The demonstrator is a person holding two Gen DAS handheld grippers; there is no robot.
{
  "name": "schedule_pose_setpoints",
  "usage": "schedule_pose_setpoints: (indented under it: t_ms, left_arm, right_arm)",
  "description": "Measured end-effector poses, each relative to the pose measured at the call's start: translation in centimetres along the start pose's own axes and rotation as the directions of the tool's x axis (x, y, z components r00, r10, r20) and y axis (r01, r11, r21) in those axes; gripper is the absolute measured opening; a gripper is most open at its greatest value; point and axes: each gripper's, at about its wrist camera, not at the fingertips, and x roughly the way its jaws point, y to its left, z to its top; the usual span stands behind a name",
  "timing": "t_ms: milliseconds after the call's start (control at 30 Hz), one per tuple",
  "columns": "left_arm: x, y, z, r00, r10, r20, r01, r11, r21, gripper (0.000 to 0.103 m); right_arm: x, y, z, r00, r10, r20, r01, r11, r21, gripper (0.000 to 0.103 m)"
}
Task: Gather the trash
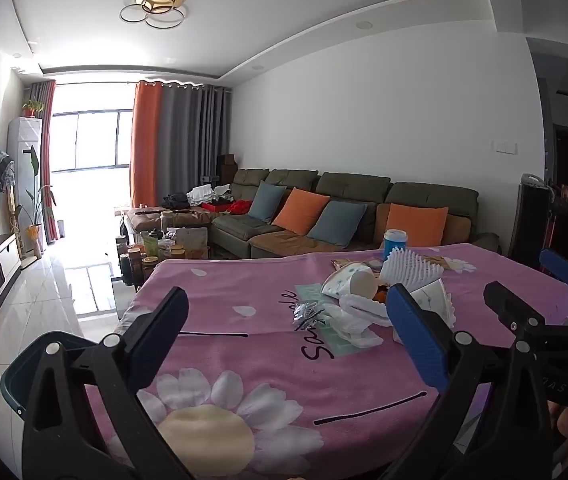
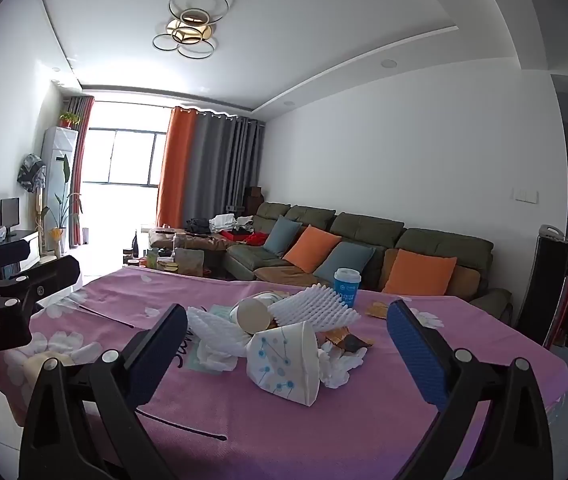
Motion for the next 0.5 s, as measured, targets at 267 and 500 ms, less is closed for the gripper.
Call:
schedule_pose_setpoints:
  t_ms: [267,500]
  left_arm:
    - [-0.2,0.1,0.1,1.0,0.012,0.006,-0.012,1.0,0.01,0.098]
    - [-0.2,0.0,0.2,1.0,0.006,-0.001,-0.006,1.0,0.009,0.098]
  right_arm:
    - [-0.1,0.0,0.0,1.0,0.0,0.006,0.0,1.0,-0.018,0.096]
    - [0.1,-0.1,0.1,1.0,0.0,0.01,0.0,1.0,-0.002,0.096]
